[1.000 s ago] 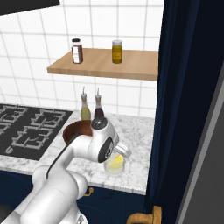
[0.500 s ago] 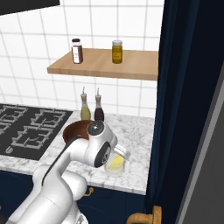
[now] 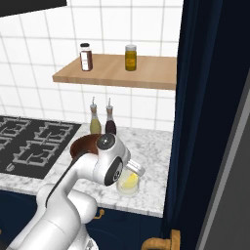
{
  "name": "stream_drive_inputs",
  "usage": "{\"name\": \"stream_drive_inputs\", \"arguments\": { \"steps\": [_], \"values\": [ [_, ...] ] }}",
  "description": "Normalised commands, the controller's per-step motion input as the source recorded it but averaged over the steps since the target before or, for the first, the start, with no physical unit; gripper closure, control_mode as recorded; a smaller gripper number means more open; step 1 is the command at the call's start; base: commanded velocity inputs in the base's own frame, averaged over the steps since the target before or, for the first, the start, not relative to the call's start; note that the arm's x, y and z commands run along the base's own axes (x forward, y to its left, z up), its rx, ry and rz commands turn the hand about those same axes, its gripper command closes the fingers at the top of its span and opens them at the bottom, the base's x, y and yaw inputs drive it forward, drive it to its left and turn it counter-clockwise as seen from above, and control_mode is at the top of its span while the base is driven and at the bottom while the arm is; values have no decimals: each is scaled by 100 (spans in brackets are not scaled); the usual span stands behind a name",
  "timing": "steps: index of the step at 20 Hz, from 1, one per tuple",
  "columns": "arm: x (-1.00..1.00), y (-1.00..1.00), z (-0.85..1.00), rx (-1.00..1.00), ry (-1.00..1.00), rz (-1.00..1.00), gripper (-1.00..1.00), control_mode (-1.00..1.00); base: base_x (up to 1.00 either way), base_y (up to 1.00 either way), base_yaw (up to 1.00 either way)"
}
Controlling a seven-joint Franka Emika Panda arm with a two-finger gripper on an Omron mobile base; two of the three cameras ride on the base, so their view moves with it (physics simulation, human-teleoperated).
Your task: Grab a lemon wedge from the fridge and one ice cube from the ice bowl, and put them in the glass of lemonade.
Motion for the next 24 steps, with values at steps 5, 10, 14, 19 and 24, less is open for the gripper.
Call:
{"name": "stream_drive_inputs", "arguments": {
  "steps": [5,10,14,19,24],
  "values": [
    [0,0,2,0,0,0,-100,-100,0,0,0],
    [-4,0,15,0,0,0,-100,-100,0,0,0],
    [-10,0,69,0,-4,0,-100,-100,0,0,0],
    [-49,3,83,0,-16,0,-100,-100,0,0,0],
    [-62,49,19,-11,-7,0,-100,-100,0,0,0]
  ]
}}
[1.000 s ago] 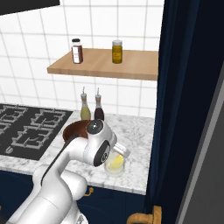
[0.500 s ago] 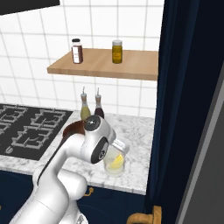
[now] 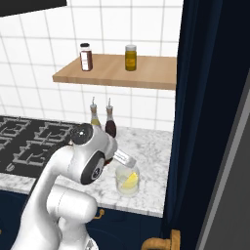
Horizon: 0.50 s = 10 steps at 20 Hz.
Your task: Grab a lemon wedge from the fridge and one ice cube from the ice bowl, and put them in the glass of lemonade.
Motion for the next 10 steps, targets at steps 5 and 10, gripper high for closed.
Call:
{"name": "stream_drive_inputs", "arguments": {
  "steps": [5,10],
  "values": [
    [-70,99,71,-35,-27,1,-100,-100,0,0,0],
    [-81,95,37,-37,-36,0,-100,-100,0,0,0]
  ]
}}
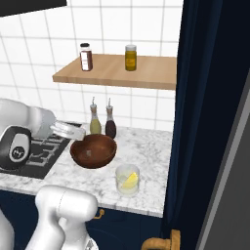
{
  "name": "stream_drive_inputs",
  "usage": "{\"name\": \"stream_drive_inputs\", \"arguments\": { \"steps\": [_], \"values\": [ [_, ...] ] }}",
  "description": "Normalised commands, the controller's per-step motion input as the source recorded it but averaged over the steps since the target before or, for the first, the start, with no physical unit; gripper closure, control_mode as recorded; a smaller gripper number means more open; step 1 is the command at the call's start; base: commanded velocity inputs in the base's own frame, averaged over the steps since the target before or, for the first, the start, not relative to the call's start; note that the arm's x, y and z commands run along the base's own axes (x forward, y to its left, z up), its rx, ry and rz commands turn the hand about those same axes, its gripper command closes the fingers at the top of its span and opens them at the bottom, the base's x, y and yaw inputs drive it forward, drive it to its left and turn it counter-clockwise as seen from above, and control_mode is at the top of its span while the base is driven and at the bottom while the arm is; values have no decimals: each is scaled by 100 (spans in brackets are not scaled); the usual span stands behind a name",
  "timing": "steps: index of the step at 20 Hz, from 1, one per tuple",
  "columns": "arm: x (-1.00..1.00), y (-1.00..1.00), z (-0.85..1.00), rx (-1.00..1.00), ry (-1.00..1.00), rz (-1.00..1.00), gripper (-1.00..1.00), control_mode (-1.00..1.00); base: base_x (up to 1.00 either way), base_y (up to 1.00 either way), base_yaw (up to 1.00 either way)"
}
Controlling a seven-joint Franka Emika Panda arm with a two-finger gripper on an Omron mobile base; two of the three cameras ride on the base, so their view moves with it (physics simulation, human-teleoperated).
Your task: Grab a lemon wedge from the fridge and one ice cube from the ice bowl, and put them in the glass of lemonade.
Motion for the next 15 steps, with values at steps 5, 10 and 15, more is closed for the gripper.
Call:
{"name": "stream_drive_inputs", "arguments": {
  "steps": [5,10,15],
  "values": [
    [-87,84,0,-23,-17,1,-100,-100,0,0,0],
    [-81,94,0,-11,-17,1,-100,-100,0,0,0],
    [-23,100,-17,-11,-12,0,-100,-100,0,0,0]
  ]
}}
